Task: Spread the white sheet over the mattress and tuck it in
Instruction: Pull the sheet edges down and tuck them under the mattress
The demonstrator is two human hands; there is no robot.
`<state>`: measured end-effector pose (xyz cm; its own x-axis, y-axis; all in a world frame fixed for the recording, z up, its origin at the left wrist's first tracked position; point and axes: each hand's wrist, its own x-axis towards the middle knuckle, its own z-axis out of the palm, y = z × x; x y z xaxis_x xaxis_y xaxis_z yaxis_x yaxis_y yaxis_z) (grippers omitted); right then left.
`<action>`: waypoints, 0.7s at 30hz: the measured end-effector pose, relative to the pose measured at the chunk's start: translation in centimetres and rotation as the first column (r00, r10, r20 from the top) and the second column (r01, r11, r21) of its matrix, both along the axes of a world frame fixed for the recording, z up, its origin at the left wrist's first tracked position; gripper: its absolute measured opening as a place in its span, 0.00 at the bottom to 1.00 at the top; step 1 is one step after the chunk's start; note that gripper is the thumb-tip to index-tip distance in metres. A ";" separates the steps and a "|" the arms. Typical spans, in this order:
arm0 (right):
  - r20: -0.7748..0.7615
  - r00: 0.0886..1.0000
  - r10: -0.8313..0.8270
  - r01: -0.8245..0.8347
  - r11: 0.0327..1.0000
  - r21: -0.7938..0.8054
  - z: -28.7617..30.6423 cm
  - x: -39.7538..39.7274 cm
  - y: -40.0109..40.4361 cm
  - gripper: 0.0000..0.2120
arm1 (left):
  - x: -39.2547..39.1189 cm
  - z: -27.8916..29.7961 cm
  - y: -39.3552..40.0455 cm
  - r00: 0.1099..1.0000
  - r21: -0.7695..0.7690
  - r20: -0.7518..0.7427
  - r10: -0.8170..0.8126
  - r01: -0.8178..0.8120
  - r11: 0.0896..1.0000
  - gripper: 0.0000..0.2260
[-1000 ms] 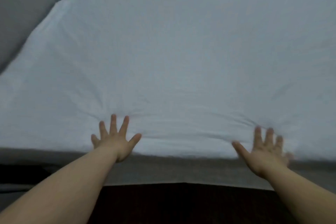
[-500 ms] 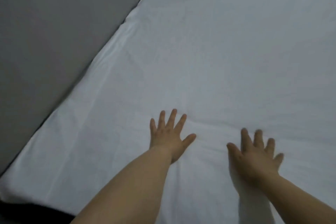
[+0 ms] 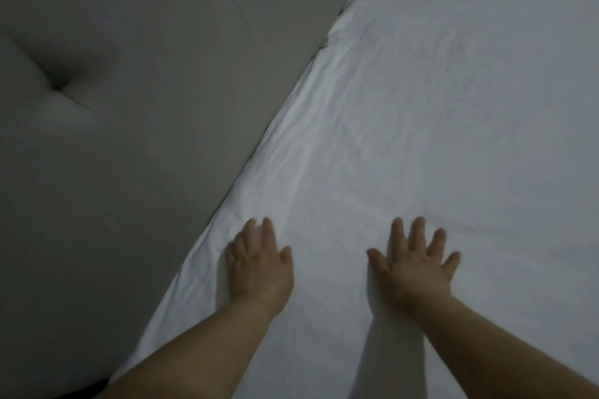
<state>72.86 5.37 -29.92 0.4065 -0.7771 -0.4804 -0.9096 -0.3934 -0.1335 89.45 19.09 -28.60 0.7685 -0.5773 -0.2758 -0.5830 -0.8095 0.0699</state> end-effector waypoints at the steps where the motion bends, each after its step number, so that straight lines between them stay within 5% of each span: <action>1: -0.007 0.996 0.093 -0.093 0.996 0.015 -0.1 0.9 1.0 0.38 | 0.2 0.0 -3.4 0.995 -0.086 -0.025 -0.099 0.097 0.992 0.28; 4: 0.243 0.909 0.339 -0.331 0.941 -0.072 0.2 1.2 1.0 0.41 | 3.3 -1.6 -11.2 0.972 -0.070 -0.083 -0.219 0.214 0.974 0.30; 7: 0.453 0.876 0.168 -0.011 0.944 -0.329 -0.9 1.3 -7.3 0.34 | 7.3 -5.3 -10.2 0.997 0.035 -0.078 0.030 -0.028 0.999 0.39; 10: 0.150 0.974 -0.167 0.200 0.950 -0.240 -2.1 1.0 -16.4 0.36 | 7.9 -5.3 -5.8 0.977 0.140 -0.023 0.213 -0.208 0.968 0.44; 13: 0.023 0.976 -0.219 0.218 0.952 -0.214 -2.5 2.6 -19.0 0.39 | 7.1 -2.3 -7.1 0.932 0.214 0.019 0.362 -0.358 0.909 0.42; 18: 0.095 0.995 0.003 0.025 0.956 -0.293 -1.4 6.1 -23.7 0.39 | 9.3 -0.1 -21.3 0.999 -0.125 0.022 -0.043 0.045 0.991 0.30; 21: 0.060 0.997 0.056 -0.034 0.946 -0.323 -4.7 5.5 -26.1 0.42 | 12.4 -1.4 -32.0 0.972 -0.087 -0.028 -0.233 0.229 0.969 0.30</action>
<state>78.37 -20.72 -34.66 0.4677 -0.8657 -0.1782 -0.8831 -0.4661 -0.0535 101.83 -12.88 -30.03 0.6017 -0.7600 -0.2456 -0.7492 -0.6436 0.1563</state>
